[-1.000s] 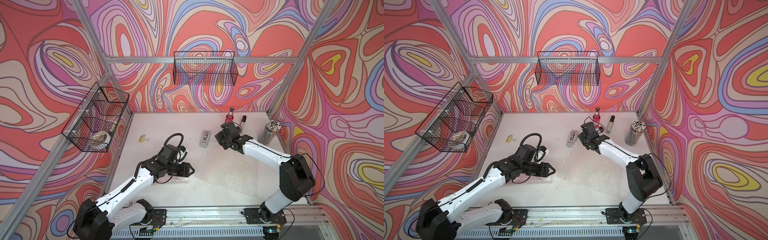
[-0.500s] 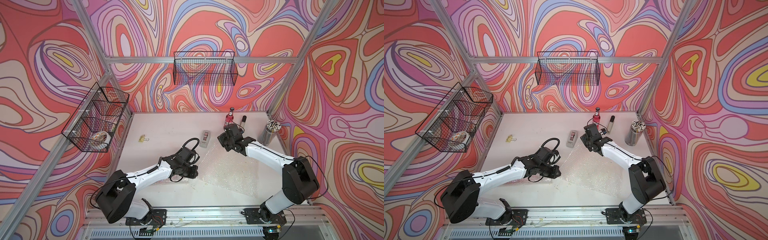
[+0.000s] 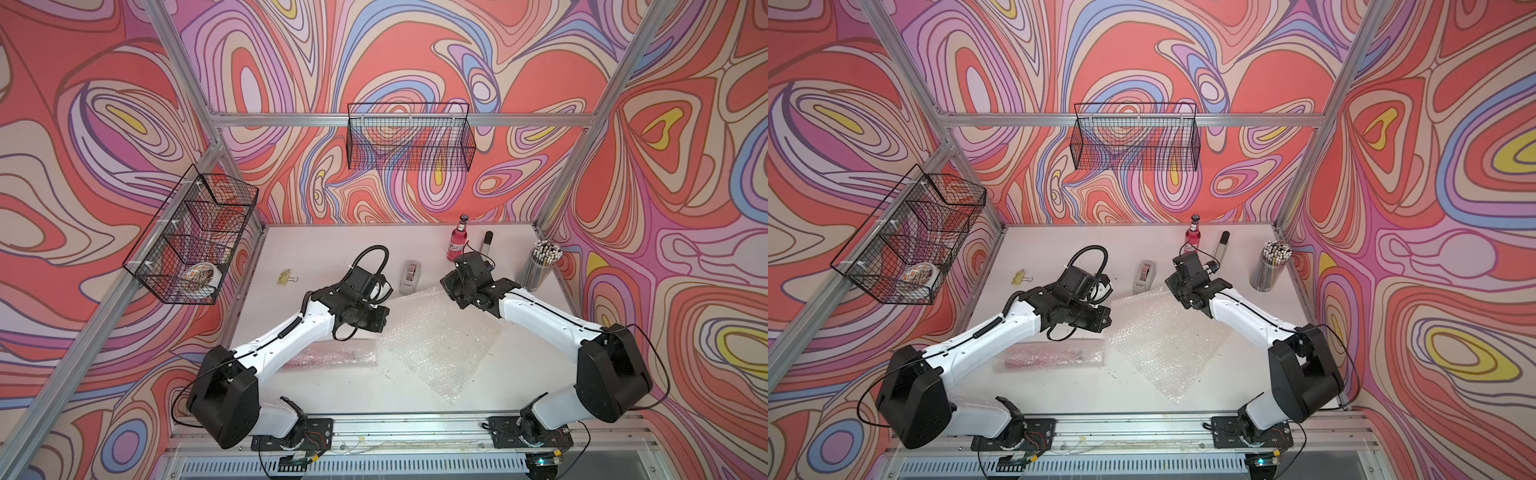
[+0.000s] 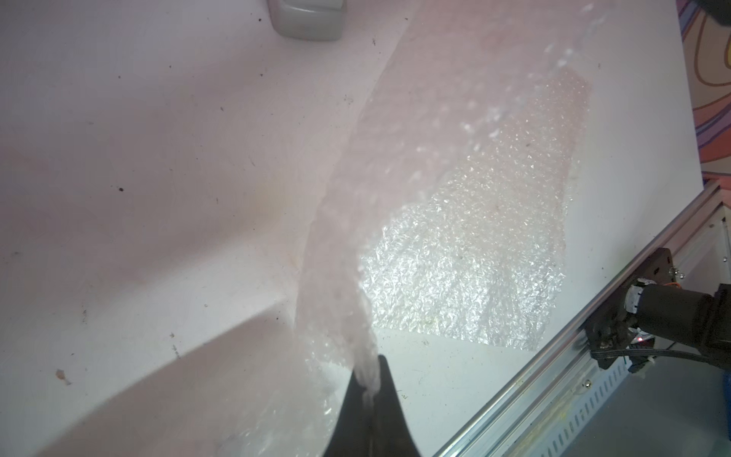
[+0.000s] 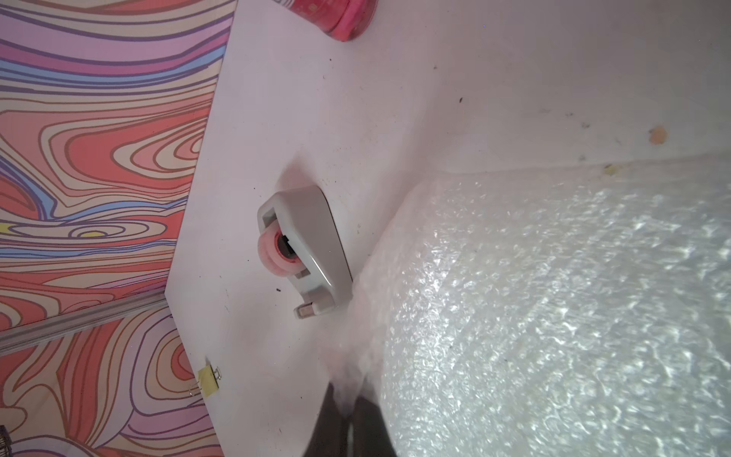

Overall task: Wrap wine bottles in bubble wrap
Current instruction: Adjust the bubble wrap at the center of the board.

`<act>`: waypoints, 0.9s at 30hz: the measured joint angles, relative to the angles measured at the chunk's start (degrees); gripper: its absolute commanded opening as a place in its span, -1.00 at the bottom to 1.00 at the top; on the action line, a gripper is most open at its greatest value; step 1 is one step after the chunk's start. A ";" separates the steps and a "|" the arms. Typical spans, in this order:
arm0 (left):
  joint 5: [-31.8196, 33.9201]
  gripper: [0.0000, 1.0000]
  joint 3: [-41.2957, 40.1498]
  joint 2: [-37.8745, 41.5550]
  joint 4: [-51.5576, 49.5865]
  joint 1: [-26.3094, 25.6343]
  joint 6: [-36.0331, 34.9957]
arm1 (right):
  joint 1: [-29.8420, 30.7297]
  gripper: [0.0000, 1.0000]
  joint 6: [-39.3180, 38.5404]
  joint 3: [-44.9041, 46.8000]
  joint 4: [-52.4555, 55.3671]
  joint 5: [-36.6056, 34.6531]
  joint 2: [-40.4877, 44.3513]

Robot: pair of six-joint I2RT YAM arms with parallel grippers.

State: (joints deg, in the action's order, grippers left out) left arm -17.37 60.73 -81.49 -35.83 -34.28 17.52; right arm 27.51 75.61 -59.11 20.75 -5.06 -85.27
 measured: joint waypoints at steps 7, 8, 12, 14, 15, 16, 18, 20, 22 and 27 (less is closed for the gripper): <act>-3.74 -1.00 9.75 -9.05 -3.48 3.32 -6.49 | 3.26 -1.00 2.29 1.99 3.87 -1.33 3.54; -4.09 -1.00 11.08 -10.60 -3.74 3.67 -7.21 | 3.61 -0.98 2.54 2.14 4.48 -1.68 3.72; -4.98 -1.00 15.69 -15.82 -4.90 4.81 -9.53 | 4.20 -0.22 2.69 2.05 6.93 -4.26 4.59; -5.44 -1.00 16.68 -16.92 -4.87 5.09 -10.08 | 3.61 0.10 1.16 1.77 7.48 -5.49 4.76; -5.81 -0.99 17.16 -17.31 -5.03 5.14 -10.29 | 2.99 0.26 0.31 1.57 7.63 -6.36 4.79; -6.23 -0.96 17.68 -17.68 -5.16 5.11 -10.49 | 2.29 0.40 -0.72 1.33 7.78 -7.30 4.79; -6.97 -0.93 19.39 -18.84 -5.77 5.11 -11.10 | 0.96 0.59 -3.54 0.70 8.46 -8.61 4.79; -7.89 -0.90 21.49 -20.50 -6.05 5.07 -11.58 | 0.13 0.64 -7.13 -0.31 9.77 -10.19 4.79; -8.63 -0.90 22.84 -22.12 -6.01 5.09 -11.91 | -0.07 0.69 -11.87 -0.81 10.60 -11.32 5.51; -8.83 -0.89 25.11 -24.94 -7.41 5.09 -12.68 | -0.02 0.82 -21.59 2.05 13.07 -13.09 12.22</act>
State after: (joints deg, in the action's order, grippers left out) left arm -26.20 85.84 -106.43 -43.24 -29.19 4.84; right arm 27.49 54.02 -57.06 33.82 -18.15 -73.06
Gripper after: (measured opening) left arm 0.057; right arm 0.912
